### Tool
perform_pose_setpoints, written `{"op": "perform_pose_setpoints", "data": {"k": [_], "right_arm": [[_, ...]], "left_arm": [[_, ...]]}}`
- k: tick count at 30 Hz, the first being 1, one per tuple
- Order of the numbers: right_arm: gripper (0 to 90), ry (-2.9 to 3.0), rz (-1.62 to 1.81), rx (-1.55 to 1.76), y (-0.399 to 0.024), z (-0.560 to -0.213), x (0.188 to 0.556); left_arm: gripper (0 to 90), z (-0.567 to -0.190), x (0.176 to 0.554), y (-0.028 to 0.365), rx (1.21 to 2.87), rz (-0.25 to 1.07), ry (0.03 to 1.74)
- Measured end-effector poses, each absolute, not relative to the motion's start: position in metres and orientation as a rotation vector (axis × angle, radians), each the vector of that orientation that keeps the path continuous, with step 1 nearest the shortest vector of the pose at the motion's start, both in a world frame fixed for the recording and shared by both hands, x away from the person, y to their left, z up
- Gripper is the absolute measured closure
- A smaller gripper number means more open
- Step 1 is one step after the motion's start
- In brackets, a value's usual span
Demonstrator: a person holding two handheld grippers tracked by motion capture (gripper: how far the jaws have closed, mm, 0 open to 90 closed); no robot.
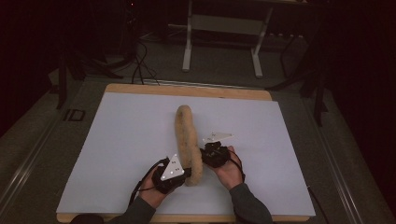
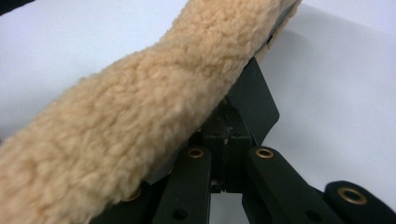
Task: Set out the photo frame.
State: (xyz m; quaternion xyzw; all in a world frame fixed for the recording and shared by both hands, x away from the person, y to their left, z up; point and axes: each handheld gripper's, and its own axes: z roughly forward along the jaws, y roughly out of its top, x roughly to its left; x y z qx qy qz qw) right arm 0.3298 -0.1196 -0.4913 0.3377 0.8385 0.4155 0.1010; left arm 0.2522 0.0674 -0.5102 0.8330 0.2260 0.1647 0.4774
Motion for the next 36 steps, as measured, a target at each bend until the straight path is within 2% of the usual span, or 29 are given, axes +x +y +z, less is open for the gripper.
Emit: {"op": "perform_pose_setpoints", "data": {"k": [8, 10, 14, 25, 36], "right_arm": [[89.5, 2.496, 1.223, 0.997, -0.122, -0.490, 0.330], [83.3, 2.496, 1.193, 0.998, -0.122, -0.489, 0.330], [82.0, 2.506, 1.154, 0.995, -0.127, -0.489, 0.329], [64.4, 2.524, 1.103, 1.018, -0.146, -0.483, 0.322], [53.3, 2.465, 1.207, 1.145, -0.163, -0.473, 0.319]], "left_arm": [[89.6, -0.510, 0.253, 0.067, 2.042, 0.415, 0.545], [88.0, -0.509, 0.252, 0.068, 2.052, 0.421, 0.539], [85.6, -0.509, 0.251, 0.068, 2.062, 0.432, 0.532], [78.7, -0.504, 0.255, 0.083, 2.049, 0.473, 0.574], [63.2, -0.500, 0.260, 0.097, 2.005, 0.564, 0.707]]}}
